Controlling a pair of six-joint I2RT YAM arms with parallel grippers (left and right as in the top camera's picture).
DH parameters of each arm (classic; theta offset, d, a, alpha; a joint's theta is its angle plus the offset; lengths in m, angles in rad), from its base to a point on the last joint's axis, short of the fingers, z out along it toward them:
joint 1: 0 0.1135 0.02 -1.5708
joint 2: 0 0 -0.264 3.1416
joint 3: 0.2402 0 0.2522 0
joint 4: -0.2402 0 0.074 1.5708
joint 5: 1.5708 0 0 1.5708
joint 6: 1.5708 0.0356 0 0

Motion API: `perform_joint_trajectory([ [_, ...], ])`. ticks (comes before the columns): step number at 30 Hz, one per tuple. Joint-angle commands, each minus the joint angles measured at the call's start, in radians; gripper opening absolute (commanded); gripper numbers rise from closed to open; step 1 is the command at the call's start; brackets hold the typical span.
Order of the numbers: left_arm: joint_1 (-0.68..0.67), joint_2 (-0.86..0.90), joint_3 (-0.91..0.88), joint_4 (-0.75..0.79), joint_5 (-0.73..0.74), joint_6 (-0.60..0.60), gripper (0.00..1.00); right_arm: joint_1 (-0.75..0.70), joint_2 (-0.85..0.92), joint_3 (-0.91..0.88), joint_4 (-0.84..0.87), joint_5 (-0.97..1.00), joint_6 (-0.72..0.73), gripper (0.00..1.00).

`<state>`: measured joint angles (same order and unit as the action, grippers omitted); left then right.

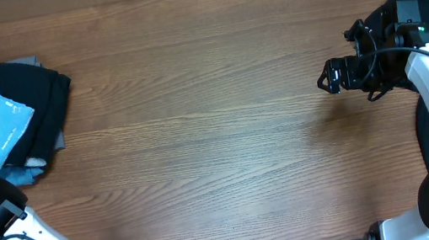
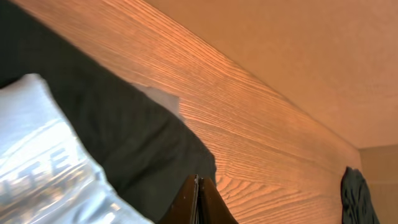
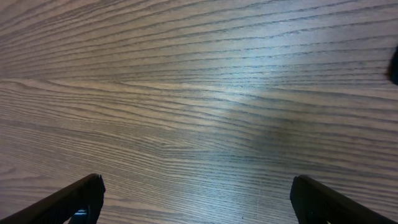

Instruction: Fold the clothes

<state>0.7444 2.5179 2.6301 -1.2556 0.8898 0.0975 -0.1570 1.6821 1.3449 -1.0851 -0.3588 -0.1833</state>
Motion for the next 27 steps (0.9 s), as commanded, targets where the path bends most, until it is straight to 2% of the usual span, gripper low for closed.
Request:
perform_joint_trajectory([
  [1, 0.014, -0.018, -0.008, 0.000, -0.065, -0.034, 0.04, -0.002, -0.021, 0.003, 0.006, 0.000, 0.000, 1.00],
  [5, 0.015, -0.018, -0.067, 0.026, -0.118, -0.036, 0.04, -0.002, -0.021, 0.003, 0.006, 0.000, 0.000, 1.00],
  [8, 0.016, -0.018, -0.173, 0.110, -0.135, -0.065, 0.04, -0.002, -0.021, 0.003, 0.006, 0.000, 0.000, 1.00],
  [13, 0.014, -0.018, -0.375, 0.344, -0.246, -0.197, 0.04, -0.002, -0.021, 0.003, 0.006, 0.000, 0.000, 1.00],
  [14, 0.015, -0.018, -0.418, 0.419, -0.250, -0.237, 0.06, -0.002, -0.021, 0.003, 0.006, 0.000, 0.000, 1.00],
  [16, 0.017, -0.018, -0.436, 0.468, -0.234, -0.296, 0.10, -0.002, -0.021, 0.003, 0.006, 0.000, 0.000, 1.00],
  [20, 0.017, -0.018, -0.375, 0.554, 0.056, -0.378, 0.27, -0.002, -0.021, 0.003, 0.006, 0.000, 0.000, 1.00],
  [23, 0.014, -0.022, -0.283, 0.545, 0.240, -0.454, 0.35, -0.002, -0.021, 0.003, 0.006, 0.000, 0.000, 1.00],
  [24, 0.014, -0.025, -0.257, 0.534, 0.311, -0.479, 0.41, -0.002, -0.021, 0.003, 0.006, 0.000, 0.000, 1.00],
  [26, 0.016, -0.027, -0.228, 0.497, 0.438, -0.487, 0.62, -0.002, -0.021, 0.003, 0.006, 0.000, 0.000, 1.00],
  [27, 0.019, -0.027, -0.225, 0.465, 0.513, -0.467, 0.64, -0.002, -0.021, 0.003, 0.006, 0.000, 0.000, 1.00],
])
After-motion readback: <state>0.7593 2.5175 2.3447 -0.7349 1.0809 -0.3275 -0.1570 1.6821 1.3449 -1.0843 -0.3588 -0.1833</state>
